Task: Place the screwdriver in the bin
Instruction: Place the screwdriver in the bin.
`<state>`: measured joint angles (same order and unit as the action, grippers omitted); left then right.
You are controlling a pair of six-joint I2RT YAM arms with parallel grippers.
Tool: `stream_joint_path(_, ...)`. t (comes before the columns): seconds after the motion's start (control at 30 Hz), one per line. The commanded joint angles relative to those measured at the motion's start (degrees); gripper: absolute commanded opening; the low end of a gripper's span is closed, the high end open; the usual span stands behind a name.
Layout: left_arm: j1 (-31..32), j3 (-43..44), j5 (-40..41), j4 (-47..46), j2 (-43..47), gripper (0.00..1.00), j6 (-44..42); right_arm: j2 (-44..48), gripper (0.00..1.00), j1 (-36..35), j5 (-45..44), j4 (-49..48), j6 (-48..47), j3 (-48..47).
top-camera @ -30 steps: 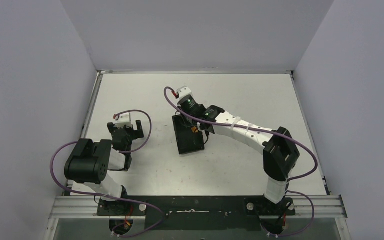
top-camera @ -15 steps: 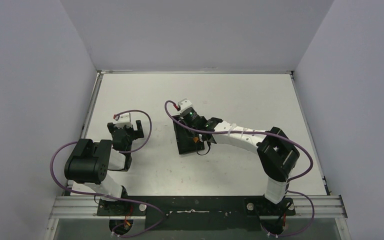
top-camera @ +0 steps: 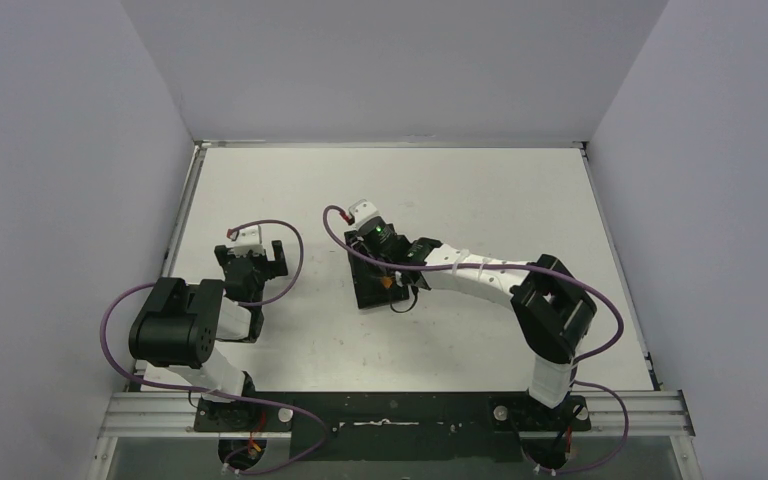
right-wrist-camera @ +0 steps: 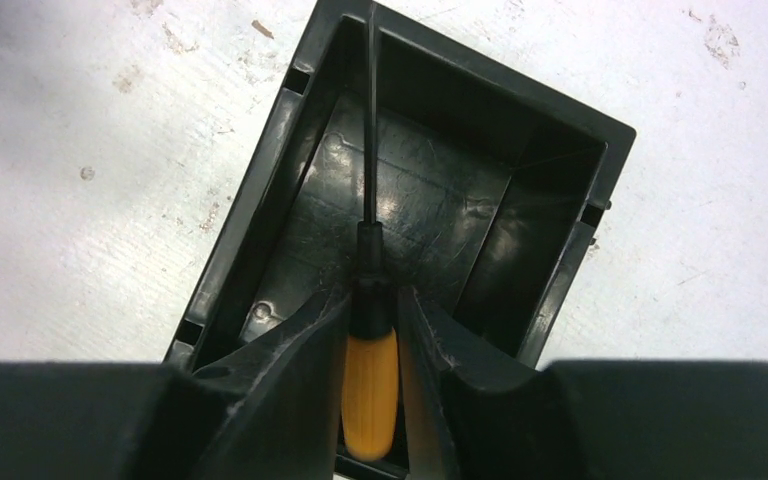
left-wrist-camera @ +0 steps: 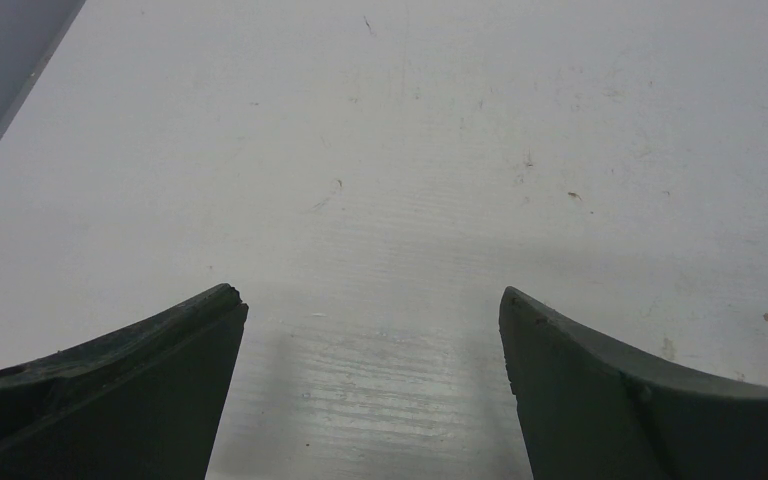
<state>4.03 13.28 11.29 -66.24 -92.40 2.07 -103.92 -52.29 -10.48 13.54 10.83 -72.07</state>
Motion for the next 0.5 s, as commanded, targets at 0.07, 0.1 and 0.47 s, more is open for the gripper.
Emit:
stream_joint_path(0.07, 0.1, 1.3, -0.5, -3.1, 0.1, 0.97, -0.4, 0.1, 0.3, -1.0, 0.4, -1.0, -1.3, -2.8)
stream_joint_path(0.1, 0.1, 1.3, -0.5, -3.1, 0.1, 0.97, -0.3, 0.1, 0.3, -1.1, 0.5, -0.8, -1.3, -3.1)
stream_joint_path(0.47, 0.1, 1.3, -0.5, -3.0, 0.0, 0.97, -0.4, 2.1, 0.62, -1.6, 0.5, 1.1, -1.2, -5.0)
